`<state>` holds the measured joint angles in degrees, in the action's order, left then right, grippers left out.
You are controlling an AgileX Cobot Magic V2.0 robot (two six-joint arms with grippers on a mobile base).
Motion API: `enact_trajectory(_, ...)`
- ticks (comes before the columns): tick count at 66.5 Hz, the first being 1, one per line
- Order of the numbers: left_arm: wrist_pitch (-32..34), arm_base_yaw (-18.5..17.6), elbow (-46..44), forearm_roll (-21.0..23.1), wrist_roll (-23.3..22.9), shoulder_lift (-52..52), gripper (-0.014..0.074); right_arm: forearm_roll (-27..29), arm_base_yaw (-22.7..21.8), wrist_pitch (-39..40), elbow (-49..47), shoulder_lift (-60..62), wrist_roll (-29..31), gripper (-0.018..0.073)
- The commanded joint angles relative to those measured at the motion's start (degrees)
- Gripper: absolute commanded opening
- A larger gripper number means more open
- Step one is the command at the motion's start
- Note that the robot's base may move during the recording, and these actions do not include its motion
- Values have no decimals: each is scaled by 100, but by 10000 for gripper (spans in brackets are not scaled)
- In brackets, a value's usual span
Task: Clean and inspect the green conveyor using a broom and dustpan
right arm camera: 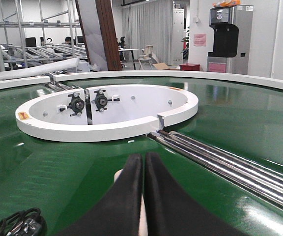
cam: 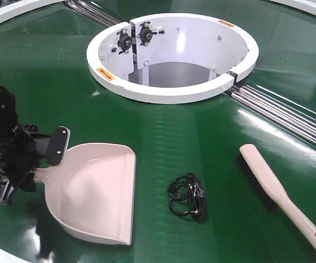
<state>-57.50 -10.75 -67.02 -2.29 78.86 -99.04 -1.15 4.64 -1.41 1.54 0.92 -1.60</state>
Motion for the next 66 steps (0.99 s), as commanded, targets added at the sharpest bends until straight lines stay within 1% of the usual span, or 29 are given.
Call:
enact_trajectory(1,-12,-75,-167,43,-10,440,-8,1,-28,420,126,66,42,-9)
enact_trajectory(12,-31,-139,-167,140,-72,582,-8,1,-28,420,126,66,42,-9)
enact_trajectory(29,31,-413,-167,166,-120,580,-8,1,-28,420,126,66,42,-9)
enact_trajectory(36,50,-515,-167,140,-379,580,-8,1,-28,420,126,66,42,-9)
enact_trajectory(43,95,-552,-167,135,-518,576,-8,1,-28,420,126,66,42,-9)
enact_trajectory(55,19,-558,-178,118,-558,470,-7,1,-28,420,126,66,42,-9)
enact_trajectory(62,-151,-558,-412,102,-569,319,-7,1,-28,420,126,66,42,-9)
enact_trajectory(66,-324,-564,-604,102,-668,197,-7,1,-28,420,126,66,42,-9)
